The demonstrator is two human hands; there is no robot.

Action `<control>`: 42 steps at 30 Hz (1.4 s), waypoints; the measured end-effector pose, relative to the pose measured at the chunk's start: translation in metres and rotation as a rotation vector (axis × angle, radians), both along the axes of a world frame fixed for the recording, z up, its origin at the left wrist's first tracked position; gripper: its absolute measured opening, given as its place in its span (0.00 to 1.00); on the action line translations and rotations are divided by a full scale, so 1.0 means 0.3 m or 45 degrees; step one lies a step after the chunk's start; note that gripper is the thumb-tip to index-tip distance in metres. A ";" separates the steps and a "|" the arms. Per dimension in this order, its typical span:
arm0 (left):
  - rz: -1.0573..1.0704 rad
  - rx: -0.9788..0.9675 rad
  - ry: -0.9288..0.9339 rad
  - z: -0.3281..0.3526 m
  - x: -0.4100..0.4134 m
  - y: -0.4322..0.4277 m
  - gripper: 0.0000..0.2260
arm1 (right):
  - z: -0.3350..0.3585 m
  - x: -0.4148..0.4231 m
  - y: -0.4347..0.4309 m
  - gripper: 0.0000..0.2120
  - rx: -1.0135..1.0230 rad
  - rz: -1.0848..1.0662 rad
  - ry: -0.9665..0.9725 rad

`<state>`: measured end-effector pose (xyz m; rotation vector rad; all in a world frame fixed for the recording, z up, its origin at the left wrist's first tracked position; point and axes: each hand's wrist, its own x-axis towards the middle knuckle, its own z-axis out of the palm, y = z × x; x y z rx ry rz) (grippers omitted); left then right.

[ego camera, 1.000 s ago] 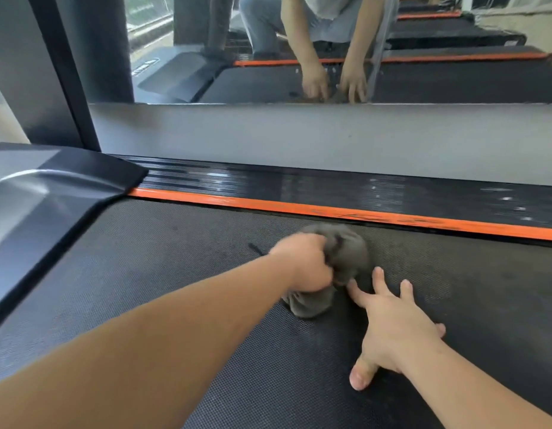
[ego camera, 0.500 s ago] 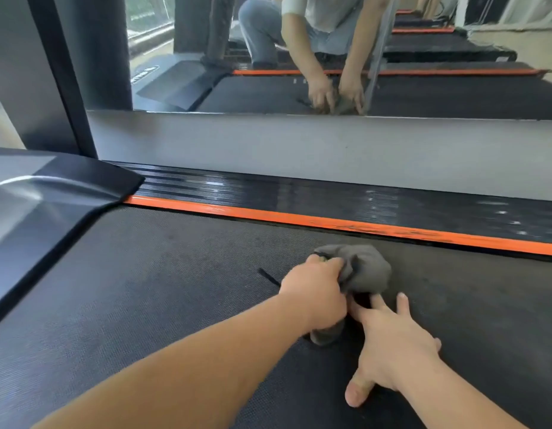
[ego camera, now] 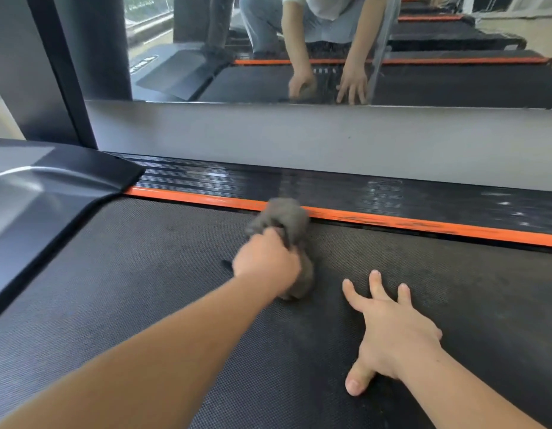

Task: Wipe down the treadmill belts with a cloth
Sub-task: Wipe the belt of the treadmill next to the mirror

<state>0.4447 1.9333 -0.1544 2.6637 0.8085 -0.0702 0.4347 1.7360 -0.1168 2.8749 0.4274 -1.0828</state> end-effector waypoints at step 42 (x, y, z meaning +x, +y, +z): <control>-1.021 0.039 -0.051 0.002 -0.407 -0.063 0.16 | -0.035 0.008 -0.003 0.79 -0.030 -0.031 0.001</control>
